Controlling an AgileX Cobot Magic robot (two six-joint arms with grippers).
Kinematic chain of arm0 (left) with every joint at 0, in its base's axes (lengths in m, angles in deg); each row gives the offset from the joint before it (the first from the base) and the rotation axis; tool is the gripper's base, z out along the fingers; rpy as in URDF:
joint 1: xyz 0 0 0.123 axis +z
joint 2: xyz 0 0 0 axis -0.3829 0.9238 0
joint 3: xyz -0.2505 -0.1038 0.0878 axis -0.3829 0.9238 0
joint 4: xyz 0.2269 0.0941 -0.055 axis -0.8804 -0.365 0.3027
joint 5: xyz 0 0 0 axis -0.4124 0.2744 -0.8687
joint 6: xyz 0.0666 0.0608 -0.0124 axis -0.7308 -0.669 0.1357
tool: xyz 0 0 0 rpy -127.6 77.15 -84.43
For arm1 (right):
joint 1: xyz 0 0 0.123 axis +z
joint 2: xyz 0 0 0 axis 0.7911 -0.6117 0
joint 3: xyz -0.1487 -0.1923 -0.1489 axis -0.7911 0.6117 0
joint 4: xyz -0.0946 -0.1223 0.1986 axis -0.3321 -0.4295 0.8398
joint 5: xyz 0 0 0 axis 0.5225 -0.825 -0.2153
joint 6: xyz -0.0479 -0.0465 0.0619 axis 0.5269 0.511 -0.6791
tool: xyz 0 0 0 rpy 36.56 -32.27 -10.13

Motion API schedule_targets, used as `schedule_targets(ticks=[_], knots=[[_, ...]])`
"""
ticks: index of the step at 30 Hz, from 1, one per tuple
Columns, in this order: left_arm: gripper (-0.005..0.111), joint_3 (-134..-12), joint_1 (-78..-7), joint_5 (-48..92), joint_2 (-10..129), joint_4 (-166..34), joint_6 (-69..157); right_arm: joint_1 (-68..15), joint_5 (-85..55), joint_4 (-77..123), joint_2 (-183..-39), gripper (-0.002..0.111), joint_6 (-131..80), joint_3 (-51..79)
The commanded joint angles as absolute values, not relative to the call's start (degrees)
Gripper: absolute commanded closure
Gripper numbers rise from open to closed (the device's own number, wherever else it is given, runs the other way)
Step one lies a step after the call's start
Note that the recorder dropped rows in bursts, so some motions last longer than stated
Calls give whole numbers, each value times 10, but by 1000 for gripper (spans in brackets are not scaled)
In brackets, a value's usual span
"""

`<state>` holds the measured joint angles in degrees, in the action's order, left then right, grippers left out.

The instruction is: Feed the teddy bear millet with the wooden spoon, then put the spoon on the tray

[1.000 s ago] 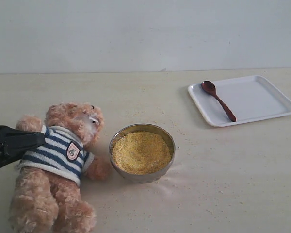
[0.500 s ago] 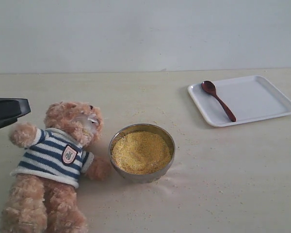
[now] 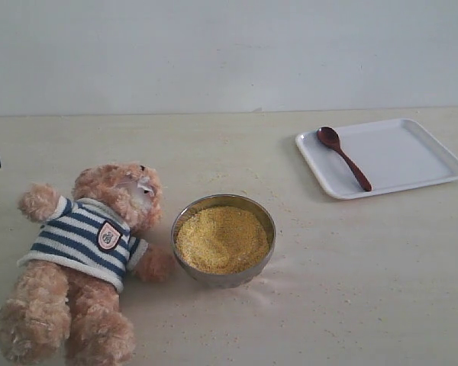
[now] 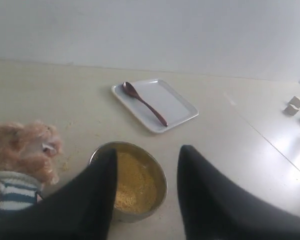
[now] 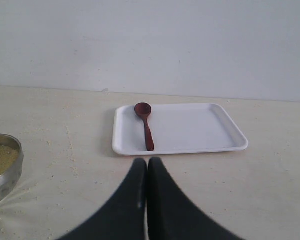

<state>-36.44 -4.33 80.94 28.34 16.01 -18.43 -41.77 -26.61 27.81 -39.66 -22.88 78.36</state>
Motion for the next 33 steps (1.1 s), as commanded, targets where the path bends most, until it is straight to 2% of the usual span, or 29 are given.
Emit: schedule_targets(ticks=[1,4,5,15,23,27,33], knots=[[88,-368,-44,820,172,139,-114,-419,-266,276,-393,107,-227,786],[101,-368,-44,814,101,143,-72,-419,-266,276,-393,107,-227,786],[102,-368,-44,806,72,143,-58,-419,-266,276,-393,107,-227,786],[102,-368,-44,777,-85,139,46,-419,-266,276,-393,107,-227,786],[102,-368,-44,644,-98,111,61,-419,-266,276,-393,107,-227,786],[102,-368,-44,558,-98,-14,64,-419,-266,276,-393,107,-227,786],[102,-368,-44,559,-98,-54,65,-419,-266,276,-393,107,-227,786]])
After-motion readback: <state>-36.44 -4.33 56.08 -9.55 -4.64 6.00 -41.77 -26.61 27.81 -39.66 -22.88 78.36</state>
